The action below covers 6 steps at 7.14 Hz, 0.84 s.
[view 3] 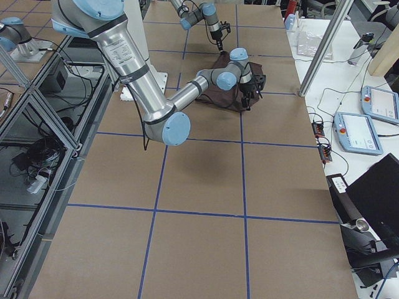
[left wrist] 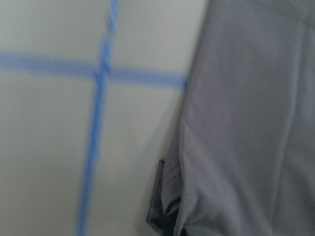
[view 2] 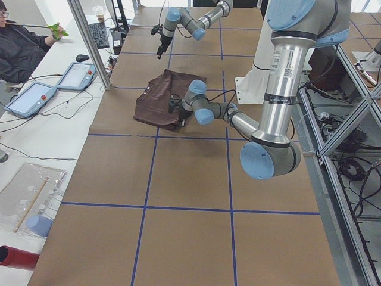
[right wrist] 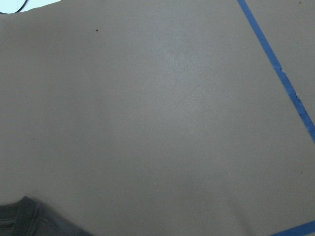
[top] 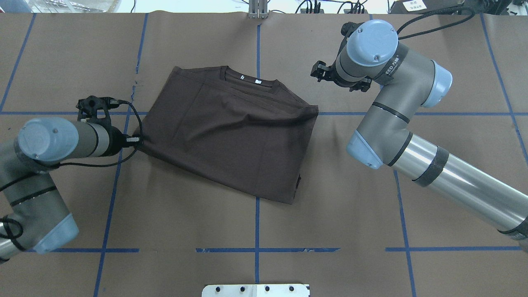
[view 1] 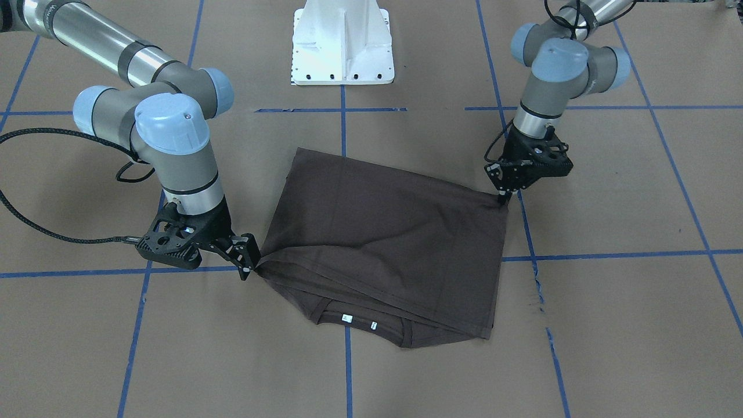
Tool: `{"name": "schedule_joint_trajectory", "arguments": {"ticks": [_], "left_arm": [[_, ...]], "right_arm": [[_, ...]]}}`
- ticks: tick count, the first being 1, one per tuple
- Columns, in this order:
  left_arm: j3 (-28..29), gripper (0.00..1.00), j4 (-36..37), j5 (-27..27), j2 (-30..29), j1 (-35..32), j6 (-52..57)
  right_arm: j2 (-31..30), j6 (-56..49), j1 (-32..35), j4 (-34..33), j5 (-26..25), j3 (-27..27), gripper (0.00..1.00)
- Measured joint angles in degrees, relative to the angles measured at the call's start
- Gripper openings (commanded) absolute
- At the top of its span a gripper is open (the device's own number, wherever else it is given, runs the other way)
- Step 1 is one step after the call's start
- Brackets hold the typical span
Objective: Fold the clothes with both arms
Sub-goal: 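Drag the folded shirt with the left gripper away from the robot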
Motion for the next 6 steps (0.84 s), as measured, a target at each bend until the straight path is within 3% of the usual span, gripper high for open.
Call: {"name": "schedule_joint_trajectory", "arguments": {"ticks": [3,5,6], "left_arm": [[20.3,0.00,-0.9,0.0,-14.8,-11.4,10.3],[36.6,0.00,-7.0,0.1,-25.6,-14.5,12.6],[42.3,0.16,-9.9,0.1,-29.4,-15.0,12.8]], "right_arm": [[0.1,0.3,0.0,0.0,-0.1,0.0,1.00],[0.0,0.5,0.0,0.0,-0.1,0.4,1.00],[0.0,0.6,-0.1,0.0,-0.2,0.7,1.00]]}}
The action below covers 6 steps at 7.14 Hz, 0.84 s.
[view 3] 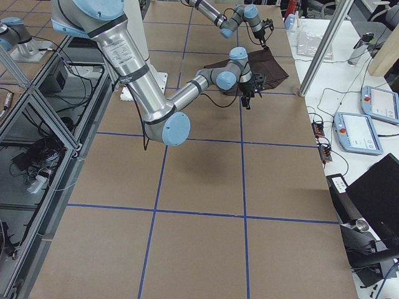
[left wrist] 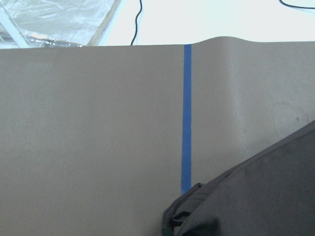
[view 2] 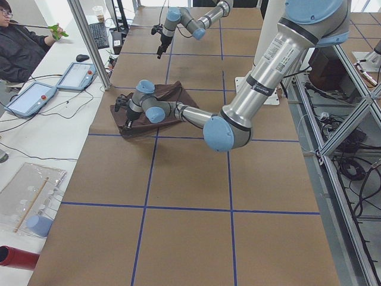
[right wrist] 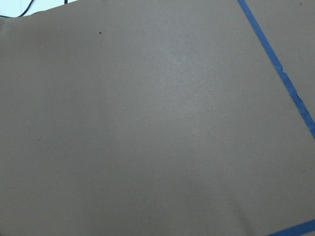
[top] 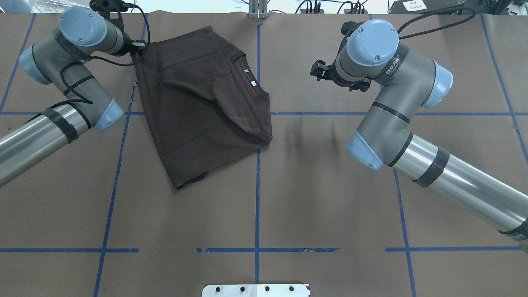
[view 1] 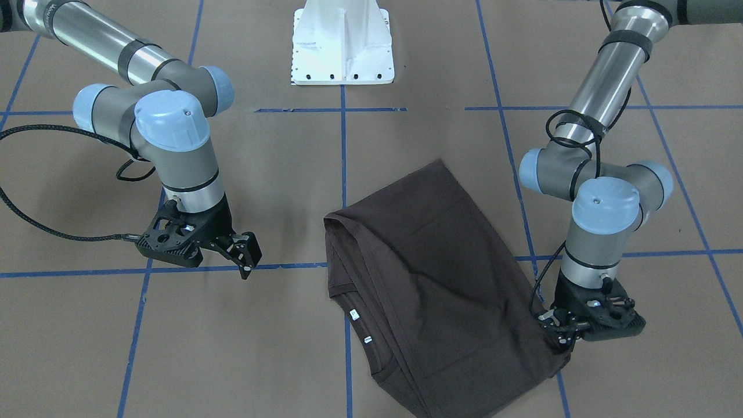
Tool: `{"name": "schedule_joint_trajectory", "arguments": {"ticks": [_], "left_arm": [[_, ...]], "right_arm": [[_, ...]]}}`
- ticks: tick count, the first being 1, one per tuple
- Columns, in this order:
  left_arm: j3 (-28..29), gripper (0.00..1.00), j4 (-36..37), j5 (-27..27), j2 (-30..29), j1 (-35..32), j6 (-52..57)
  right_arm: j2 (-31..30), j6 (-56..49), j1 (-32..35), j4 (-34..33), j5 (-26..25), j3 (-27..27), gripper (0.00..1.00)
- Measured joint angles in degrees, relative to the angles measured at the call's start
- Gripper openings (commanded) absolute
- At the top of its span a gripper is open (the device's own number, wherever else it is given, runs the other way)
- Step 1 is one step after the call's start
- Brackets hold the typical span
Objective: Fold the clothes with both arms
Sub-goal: 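Drag the folded shirt with the left gripper away from the robot, then lower the right gripper onto the shirt's collar corner and grasp it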
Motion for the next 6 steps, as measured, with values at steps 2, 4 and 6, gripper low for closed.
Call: {"name": "schedule_joint_trajectory", "arguments": {"ticks": [2,4,6], "left_arm": [[3.5,1.00,-2.0,-0.1,-1.3,-1.4,2.4],[0.1,1.00,-3.0,-3.3,1.6,-3.9,11.0],[-6.3,1.00,-3.2,-7.0,5.6,-4.6,13.2]], "right_arm": [[0.1,0.4,-0.6,0.0,-0.1,0.3,1.00],[1.5,2.9,-2.8,-0.2,-1.3,-0.4,1.00],[6.5,5.6,-5.5,-0.2,-5.1,-4.6,0.99]]}}
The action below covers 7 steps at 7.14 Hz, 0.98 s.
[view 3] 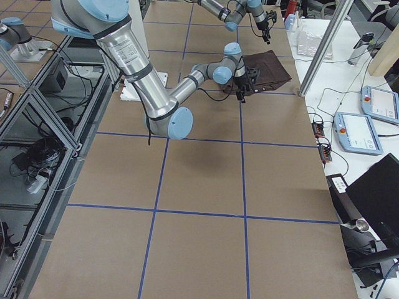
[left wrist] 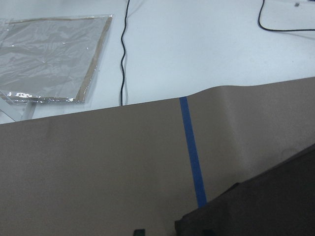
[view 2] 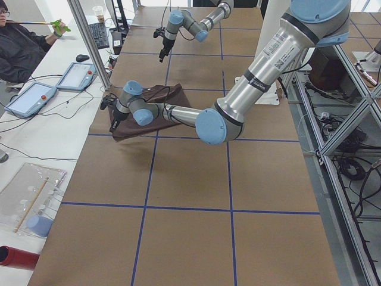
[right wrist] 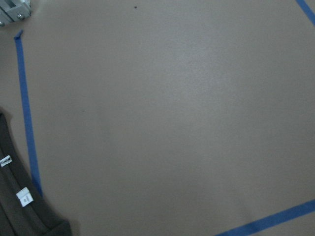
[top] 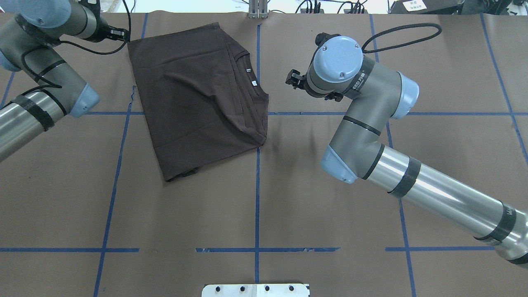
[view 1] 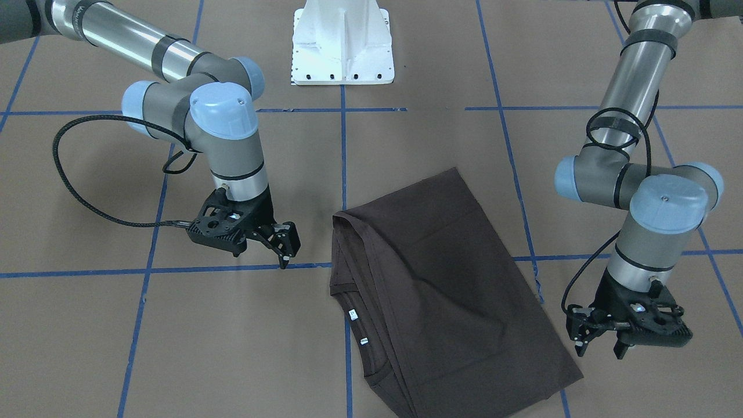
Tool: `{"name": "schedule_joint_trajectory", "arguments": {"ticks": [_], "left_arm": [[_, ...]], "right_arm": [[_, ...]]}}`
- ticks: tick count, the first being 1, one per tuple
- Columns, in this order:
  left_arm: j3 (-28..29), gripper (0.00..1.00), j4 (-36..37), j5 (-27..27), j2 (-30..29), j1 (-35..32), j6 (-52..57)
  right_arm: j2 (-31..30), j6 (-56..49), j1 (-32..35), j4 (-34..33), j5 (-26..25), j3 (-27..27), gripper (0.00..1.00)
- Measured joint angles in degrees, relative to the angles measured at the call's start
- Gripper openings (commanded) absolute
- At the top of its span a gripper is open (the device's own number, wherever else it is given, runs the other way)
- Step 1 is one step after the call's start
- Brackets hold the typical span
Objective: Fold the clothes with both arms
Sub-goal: 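Lower the right gripper onto the shirt's collar corner and grasp it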
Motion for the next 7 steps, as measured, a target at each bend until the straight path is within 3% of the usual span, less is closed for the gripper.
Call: {"name": "schedule_joint_trajectory", "arguments": {"ticks": [3,7], "left_arm": [[-2.8,1.00,-0.1,-0.7,1.4,1.6,-0.3],[-2.9,1.00,-0.1,-0.7,1.5,2.4,-0.4]], "right_arm": [[8.2,2.4,-3.9,3.8,-5.1,-10.2,0.77],[10.3,2.5,-6.8,6.1,-7.8,-15.0,0.68]]}}
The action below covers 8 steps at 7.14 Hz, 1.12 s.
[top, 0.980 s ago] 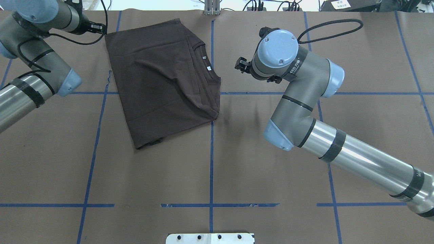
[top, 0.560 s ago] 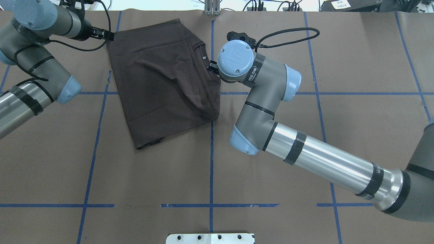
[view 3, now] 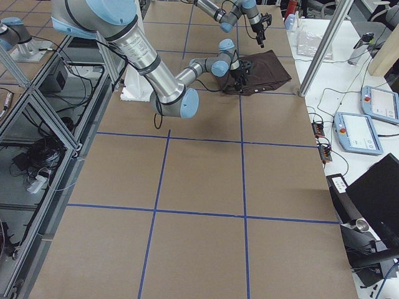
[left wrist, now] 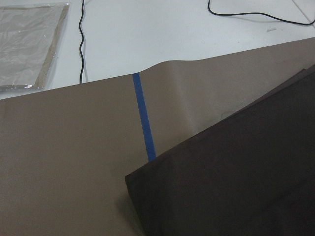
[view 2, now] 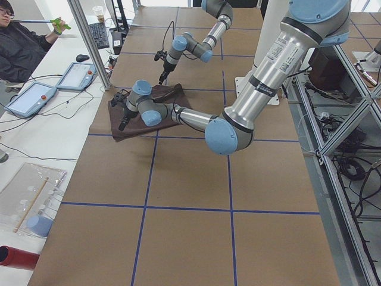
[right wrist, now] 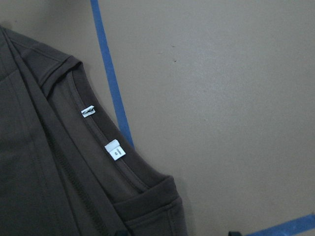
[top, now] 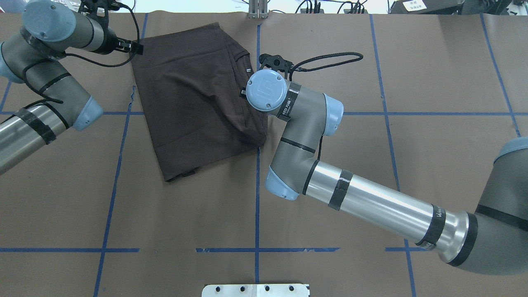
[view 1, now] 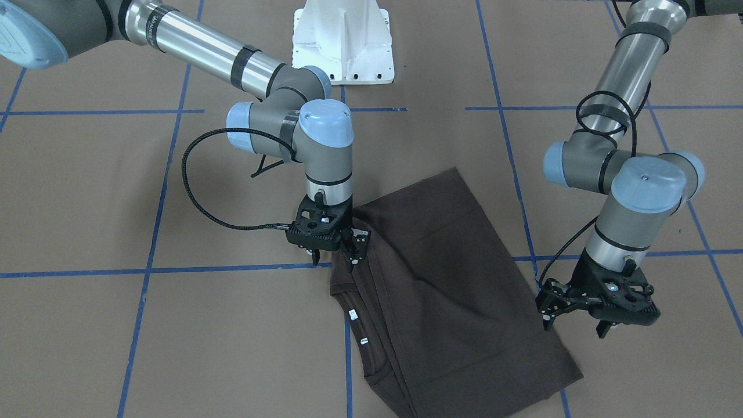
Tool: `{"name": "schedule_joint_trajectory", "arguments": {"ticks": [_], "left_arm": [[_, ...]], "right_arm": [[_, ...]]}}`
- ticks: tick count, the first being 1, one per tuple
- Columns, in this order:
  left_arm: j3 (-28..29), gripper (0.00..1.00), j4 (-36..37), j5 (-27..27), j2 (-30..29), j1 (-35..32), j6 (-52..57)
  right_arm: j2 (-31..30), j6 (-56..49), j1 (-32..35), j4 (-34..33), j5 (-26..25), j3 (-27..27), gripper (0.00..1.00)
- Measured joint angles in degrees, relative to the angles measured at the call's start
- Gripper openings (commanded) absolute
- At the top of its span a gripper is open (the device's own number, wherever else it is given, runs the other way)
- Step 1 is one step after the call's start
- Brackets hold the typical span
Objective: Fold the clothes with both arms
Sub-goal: 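Lower the right gripper onto the shirt's collar corner and grasp it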
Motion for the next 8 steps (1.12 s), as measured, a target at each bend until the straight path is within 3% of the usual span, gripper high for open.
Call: {"name": "schedule_joint_trajectory", "arguments": {"ticks": [2,8], "left_arm": [[0.0,1.00,0.0,0.0,0.0,0.0,0.1],[0.0,1.00,0.0,0.0,0.3,0.0,0.1]], "right_arm": [[0.0,0.0,-0.8,0.0,-0.7,-0.5,0.54],[1.7,-0.4,-1.9,0.0,-1.9,-3.6,0.49]]}}
